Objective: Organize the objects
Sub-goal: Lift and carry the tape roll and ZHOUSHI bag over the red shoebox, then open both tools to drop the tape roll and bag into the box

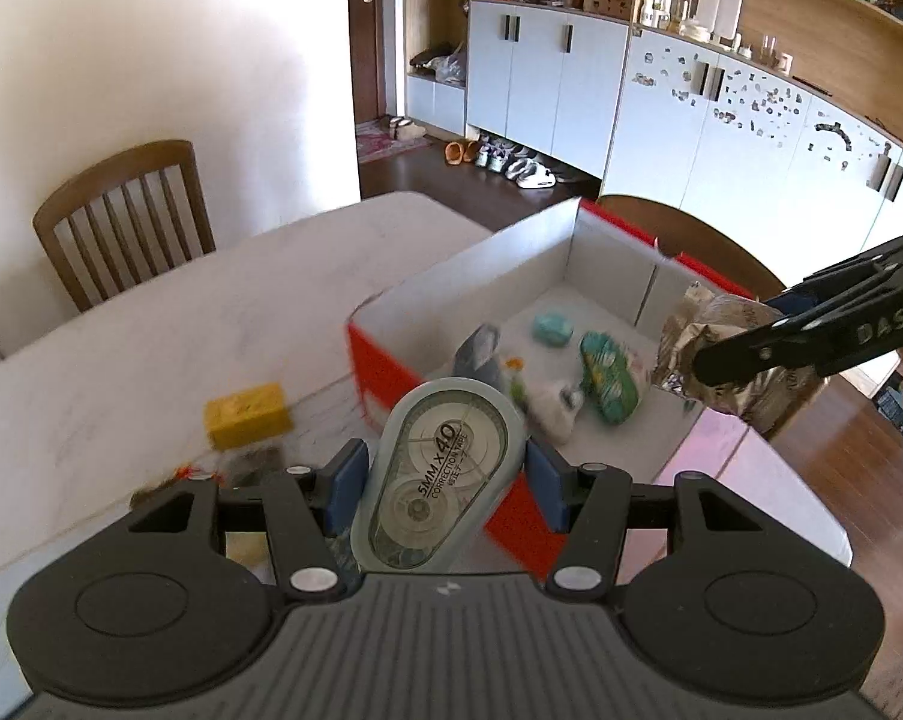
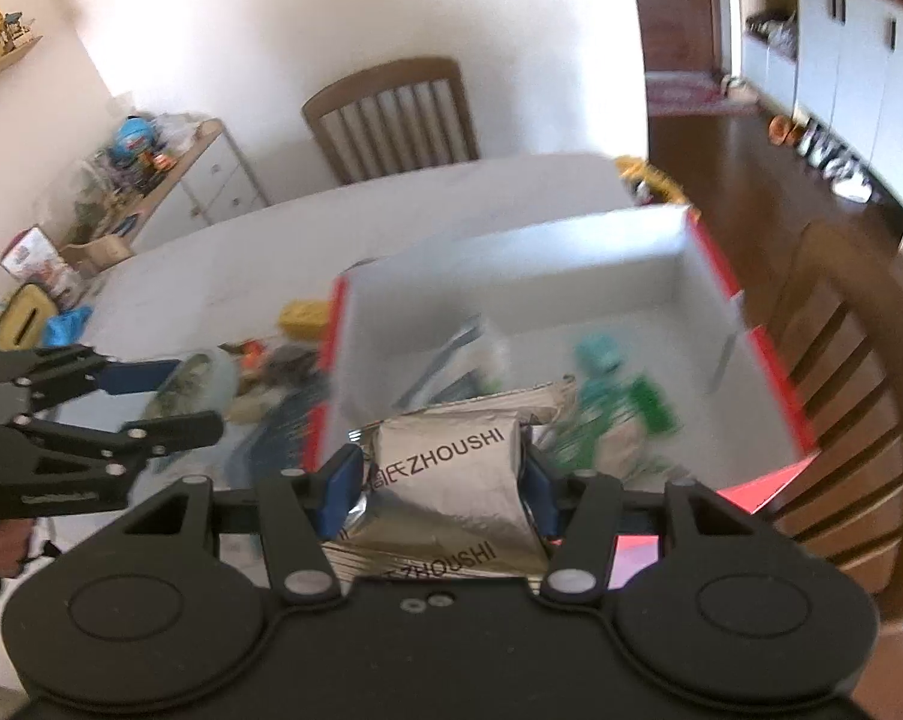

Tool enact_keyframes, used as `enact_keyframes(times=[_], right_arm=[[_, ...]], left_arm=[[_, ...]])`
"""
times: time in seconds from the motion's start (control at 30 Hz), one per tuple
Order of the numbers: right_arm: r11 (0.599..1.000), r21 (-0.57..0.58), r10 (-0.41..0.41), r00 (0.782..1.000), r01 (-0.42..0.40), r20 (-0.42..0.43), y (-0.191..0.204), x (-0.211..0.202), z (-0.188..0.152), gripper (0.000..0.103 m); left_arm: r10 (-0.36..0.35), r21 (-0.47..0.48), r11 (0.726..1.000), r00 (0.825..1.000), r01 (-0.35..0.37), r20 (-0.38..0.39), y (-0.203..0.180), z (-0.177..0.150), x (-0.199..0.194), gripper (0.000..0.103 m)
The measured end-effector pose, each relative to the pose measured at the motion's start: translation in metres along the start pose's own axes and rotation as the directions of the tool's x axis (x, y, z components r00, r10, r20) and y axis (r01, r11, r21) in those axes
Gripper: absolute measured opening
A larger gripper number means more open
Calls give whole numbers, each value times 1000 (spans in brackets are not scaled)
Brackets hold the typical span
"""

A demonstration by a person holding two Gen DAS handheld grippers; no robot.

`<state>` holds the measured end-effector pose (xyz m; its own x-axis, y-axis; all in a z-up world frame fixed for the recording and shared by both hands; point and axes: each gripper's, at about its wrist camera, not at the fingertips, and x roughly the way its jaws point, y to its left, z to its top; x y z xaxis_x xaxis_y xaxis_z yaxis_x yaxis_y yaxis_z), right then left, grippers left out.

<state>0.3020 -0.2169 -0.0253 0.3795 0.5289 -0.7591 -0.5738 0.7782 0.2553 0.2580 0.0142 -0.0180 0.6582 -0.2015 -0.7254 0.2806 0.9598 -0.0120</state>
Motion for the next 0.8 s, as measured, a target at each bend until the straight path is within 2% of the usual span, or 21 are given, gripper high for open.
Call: enact_keyframes(times=[0.3, 0.63, 0.8], right_arm=[[998, -43, -41, 997, 44, 59, -46, 4, 19, 55], [993, -111, -32, 999, 33, 11, -60, 33, 19, 55], [982, -184, -47, 999, 43, -19, -55, 52, 14, 55]], left_arm=[[22, -34, 999, 1000, -23, -10, -42, 54, 37, 56], [59, -75, 995, 998, -61, -28, -67, 106, 87, 56], [84, -70, 993, 993, -90, -89, -72, 112, 127, 56]])
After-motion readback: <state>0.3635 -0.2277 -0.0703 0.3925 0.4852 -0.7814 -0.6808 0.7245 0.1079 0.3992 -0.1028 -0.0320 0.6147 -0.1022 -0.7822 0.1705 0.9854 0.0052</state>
